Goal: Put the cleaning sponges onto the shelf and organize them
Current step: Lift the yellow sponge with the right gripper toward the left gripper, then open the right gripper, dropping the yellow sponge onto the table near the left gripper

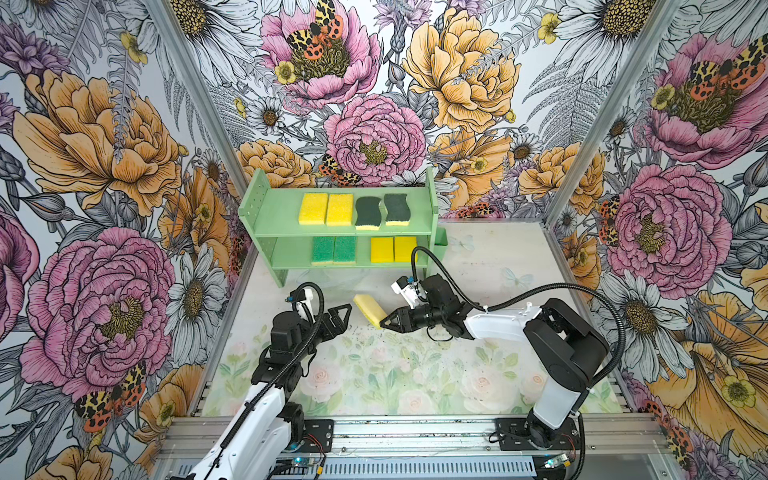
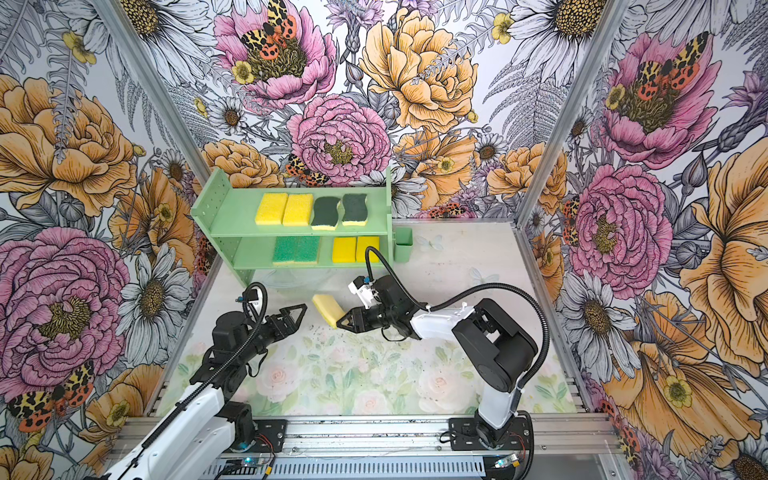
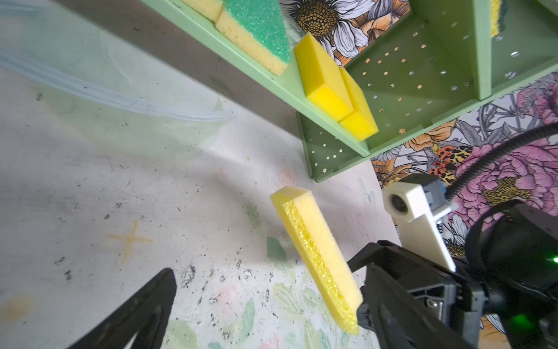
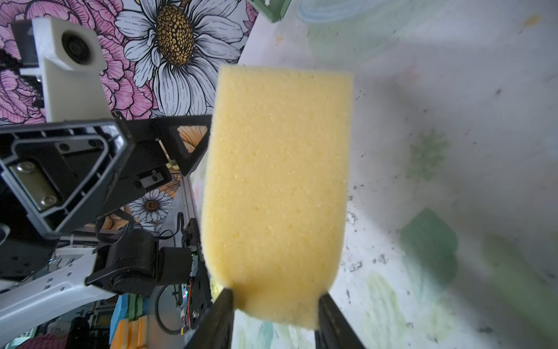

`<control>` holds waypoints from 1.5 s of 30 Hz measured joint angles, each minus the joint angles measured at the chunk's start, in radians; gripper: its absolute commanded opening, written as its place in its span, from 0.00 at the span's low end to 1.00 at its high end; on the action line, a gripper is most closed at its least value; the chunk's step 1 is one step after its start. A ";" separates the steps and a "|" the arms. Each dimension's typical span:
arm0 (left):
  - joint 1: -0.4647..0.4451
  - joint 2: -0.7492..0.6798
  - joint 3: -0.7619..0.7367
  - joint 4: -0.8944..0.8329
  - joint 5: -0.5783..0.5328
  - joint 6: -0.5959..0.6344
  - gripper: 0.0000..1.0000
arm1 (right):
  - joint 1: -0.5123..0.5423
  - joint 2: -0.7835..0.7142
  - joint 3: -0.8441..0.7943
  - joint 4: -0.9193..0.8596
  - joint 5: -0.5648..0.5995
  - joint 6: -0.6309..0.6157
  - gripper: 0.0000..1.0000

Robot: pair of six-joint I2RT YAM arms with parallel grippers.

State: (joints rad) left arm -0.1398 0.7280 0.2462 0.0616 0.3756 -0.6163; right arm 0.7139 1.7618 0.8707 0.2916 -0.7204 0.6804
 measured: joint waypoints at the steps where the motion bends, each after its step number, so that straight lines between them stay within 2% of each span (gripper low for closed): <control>1: 0.000 0.003 0.000 0.006 0.013 -0.003 0.99 | 0.000 0.000 -0.012 0.019 -0.017 0.013 0.43; 8: 0.000 0.040 0.000 0.072 0.117 -0.033 0.99 | 0.000 -0.004 -0.043 0.123 -0.115 0.075 0.42; 20: 0.000 0.100 0.000 0.226 0.238 -0.140 0.99 | 0.000 -0.096 -0.049 0.166 -0.190 0.113 0.41; 36: 0.000 0.113 -0.024 0.320 0.255 -0.217 0.99 | 0.001 -0.091 -0.050 0.202 -0.212 0.137 0.39; 41: -0.006 0.119 -0.030 0.343 0.254 -0.234 0.99 | 0.001 -0.045 -0.050 0.245 -0.219 0.153 0.38; 45: -0.046 0.135 -0.030 0.363 0.245 -0.242 0.99 | 0.003 0.006 -0.050 0.281 -0.220 0.174 0.38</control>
State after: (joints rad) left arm -0.1856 0.8631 0.2165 0.4248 0.6209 -0.8585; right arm 0.7166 1.7683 0.8207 0.5728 -0.9409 0.8539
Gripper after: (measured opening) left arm 0.989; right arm 0.380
